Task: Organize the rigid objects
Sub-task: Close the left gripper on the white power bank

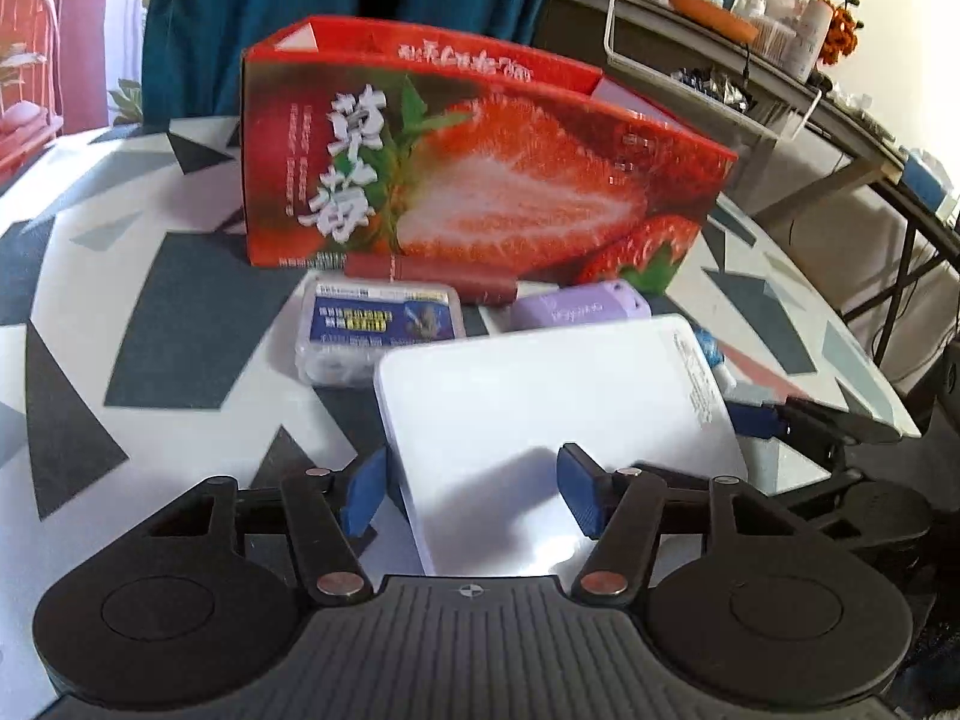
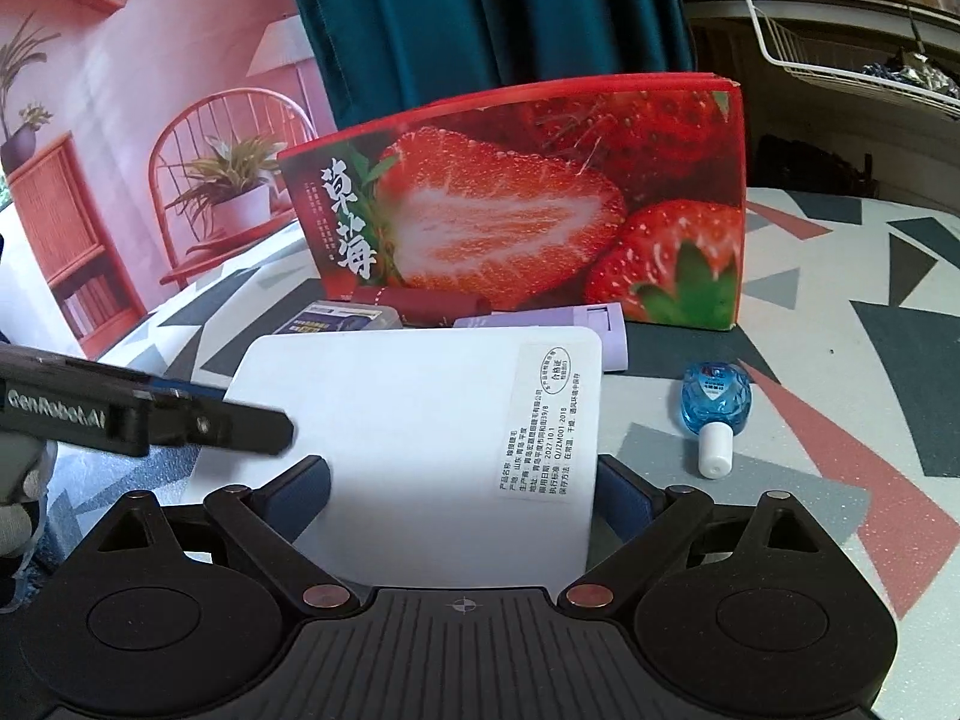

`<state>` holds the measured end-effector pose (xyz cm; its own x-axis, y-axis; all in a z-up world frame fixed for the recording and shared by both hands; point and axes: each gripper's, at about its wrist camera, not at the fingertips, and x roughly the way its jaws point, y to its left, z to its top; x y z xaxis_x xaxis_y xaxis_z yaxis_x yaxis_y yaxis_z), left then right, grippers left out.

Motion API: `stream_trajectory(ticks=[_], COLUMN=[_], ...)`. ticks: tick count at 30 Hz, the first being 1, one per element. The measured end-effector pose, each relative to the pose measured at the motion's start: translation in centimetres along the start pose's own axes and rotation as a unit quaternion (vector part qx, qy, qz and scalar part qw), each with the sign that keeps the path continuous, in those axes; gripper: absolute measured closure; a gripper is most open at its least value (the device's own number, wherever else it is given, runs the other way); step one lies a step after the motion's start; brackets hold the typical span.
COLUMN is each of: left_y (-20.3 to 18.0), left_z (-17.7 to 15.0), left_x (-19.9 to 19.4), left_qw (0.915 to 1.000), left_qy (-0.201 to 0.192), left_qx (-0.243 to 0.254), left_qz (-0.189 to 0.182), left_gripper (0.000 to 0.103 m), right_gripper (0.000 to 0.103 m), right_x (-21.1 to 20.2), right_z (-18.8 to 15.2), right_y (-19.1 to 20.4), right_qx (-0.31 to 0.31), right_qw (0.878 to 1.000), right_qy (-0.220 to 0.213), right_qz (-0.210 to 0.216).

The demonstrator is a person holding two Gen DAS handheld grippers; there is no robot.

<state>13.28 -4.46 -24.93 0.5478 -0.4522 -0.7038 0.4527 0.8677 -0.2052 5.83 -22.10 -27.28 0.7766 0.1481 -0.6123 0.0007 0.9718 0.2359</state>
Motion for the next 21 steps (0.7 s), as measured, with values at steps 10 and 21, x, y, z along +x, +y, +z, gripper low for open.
stream_trajectory(ticks=[10,21], left_y=[0.56,0.55], left_z=[-0.24,-0.21], left_x=[0.09,0.18], left_qw=[0.9996,0.9996], left_qy=[0.011,0.013], left_qx=[-0.022,-0.021], left_qz=[-0.013,-0.015], left_gripper=[0.041,0.041], right_gripper=[0.011,0.01], right_x=[0.04,0.21], right_z=[0.01,0.01], right_y=[0.01,0.1], right_qx=[-0.001,-0.006], right_qw=[1.0,1.0], right_qy=[0.0,0.003], right_qz=[-0.001,-0.005])
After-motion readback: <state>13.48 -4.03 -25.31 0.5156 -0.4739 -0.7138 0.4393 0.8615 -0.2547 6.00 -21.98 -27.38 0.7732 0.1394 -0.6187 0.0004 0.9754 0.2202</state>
